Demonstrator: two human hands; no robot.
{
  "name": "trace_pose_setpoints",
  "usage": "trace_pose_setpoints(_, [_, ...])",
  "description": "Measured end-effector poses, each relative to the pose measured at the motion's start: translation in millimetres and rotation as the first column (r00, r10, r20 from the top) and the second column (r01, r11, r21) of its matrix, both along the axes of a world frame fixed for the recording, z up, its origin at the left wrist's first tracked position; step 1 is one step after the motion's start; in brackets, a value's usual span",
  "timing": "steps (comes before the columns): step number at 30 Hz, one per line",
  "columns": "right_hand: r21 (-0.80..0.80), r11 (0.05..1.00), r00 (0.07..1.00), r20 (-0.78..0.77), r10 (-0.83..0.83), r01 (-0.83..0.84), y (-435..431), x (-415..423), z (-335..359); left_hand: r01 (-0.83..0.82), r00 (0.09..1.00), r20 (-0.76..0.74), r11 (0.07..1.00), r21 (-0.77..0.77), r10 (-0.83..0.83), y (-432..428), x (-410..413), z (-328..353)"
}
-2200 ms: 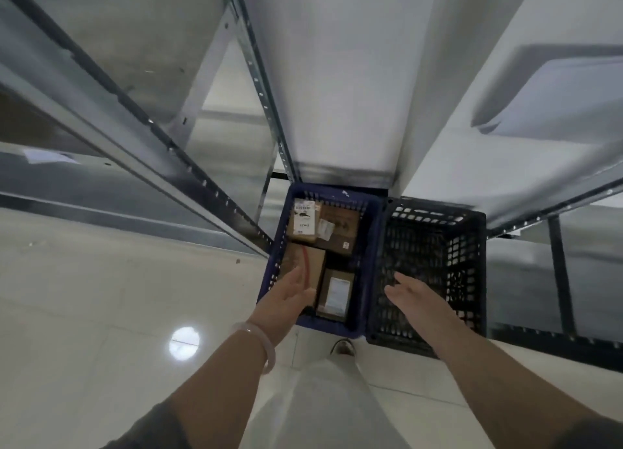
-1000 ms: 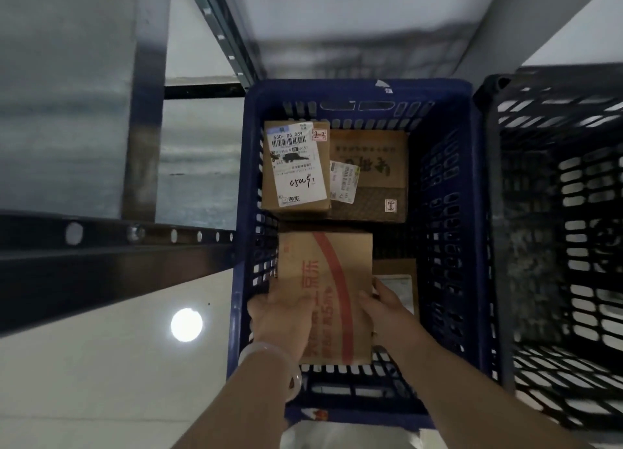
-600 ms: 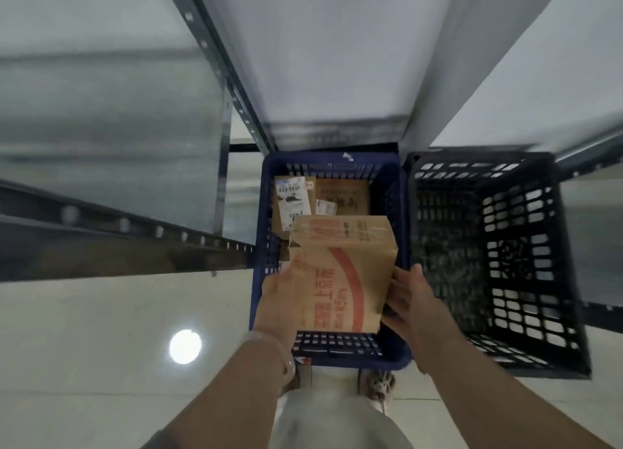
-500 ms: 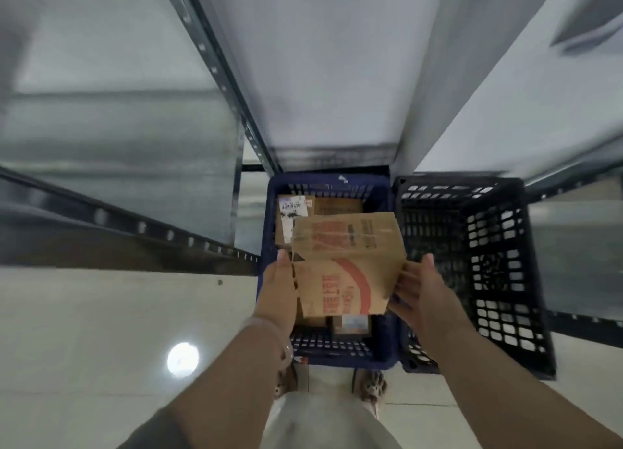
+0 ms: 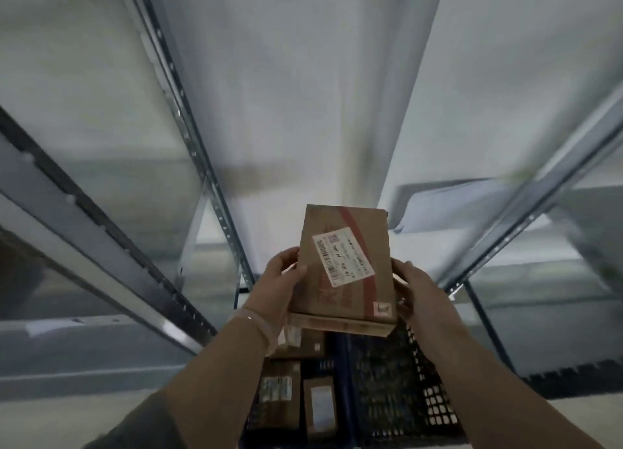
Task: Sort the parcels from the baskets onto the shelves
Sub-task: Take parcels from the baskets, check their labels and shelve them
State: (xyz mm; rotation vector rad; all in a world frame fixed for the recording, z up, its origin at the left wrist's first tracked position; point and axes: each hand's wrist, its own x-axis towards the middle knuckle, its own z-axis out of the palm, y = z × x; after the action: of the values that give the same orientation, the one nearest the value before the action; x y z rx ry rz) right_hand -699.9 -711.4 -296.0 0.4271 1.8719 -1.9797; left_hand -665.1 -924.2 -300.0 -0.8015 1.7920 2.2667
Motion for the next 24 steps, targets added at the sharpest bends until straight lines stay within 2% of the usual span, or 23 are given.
trace_pose_setpoints(7, [0.000, 0.986, 0.953, -0.255, -0.162, 0.168, 9, 40, 89, 0.114, 0.968, -0.225, 0.993, -0.007, -0.113, 7, 8, 90])
trace_pose_setpoints(12, [0.001, 0.964, 0.904, -0.346, -0.250, 0.267, 10, 84, 121, 0.274, 0.898, -0.353, 0.961, -0.021, -0.264, 11, 27, 125])
trace_pose_setpoints(17, [0.029, 0.913, 0.857, -0.357, -0.370, 0.407, 28, 138, 136, 0.424, 0.851, -0.354, 0.905, 0.030, -0.387, 30, 51, 138])
trace_pose_setpoints(24, [0.009, 0.866, 0.807, -0.367, -0.463, 0.501, 81, 217, 152, 0.598, 0.766, -0.324, 0.800, 0.045, -0.554, 86, 93, 144])
